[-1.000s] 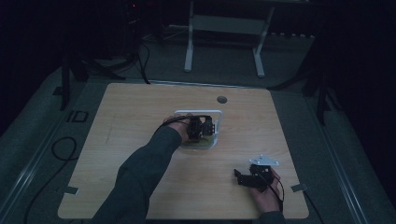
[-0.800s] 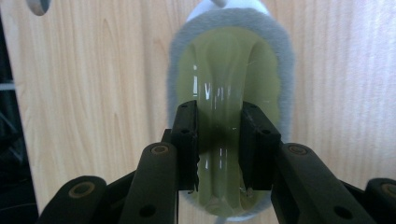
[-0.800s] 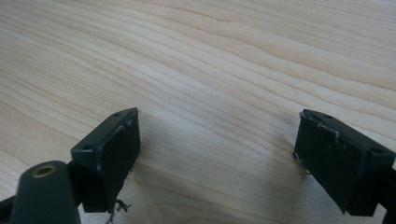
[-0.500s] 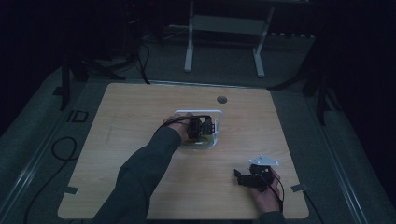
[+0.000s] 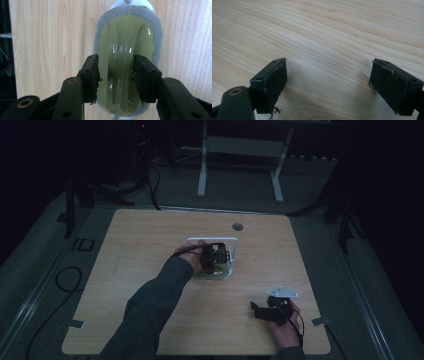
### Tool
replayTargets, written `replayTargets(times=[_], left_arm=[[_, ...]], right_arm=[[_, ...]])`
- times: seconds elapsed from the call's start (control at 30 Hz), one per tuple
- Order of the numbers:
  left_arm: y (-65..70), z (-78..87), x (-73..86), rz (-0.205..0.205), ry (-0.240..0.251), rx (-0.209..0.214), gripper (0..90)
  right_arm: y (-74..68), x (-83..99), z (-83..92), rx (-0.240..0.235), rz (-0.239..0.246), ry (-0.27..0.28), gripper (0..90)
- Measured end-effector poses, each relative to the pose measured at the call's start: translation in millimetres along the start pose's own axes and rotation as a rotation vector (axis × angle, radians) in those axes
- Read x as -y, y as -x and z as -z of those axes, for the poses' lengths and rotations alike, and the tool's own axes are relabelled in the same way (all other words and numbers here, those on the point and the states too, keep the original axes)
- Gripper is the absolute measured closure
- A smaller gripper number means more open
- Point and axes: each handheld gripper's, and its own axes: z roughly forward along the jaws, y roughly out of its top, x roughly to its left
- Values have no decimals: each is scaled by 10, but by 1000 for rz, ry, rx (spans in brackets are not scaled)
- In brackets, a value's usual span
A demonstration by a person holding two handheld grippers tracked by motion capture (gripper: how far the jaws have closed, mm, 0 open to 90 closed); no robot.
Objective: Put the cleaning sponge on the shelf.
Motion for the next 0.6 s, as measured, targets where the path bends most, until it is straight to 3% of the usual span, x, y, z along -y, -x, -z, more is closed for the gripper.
replayTargets(times=[0.37, 0.6], left_arm=[[46, 90, 19, 3, 16, 3, 550], [39, 232, 45, 26, 43, -3, 582]], right_arm=[[0, 0, 0, 0, 0, 0, 140], [1, 1, 1, 0, 2, 1, 140]])
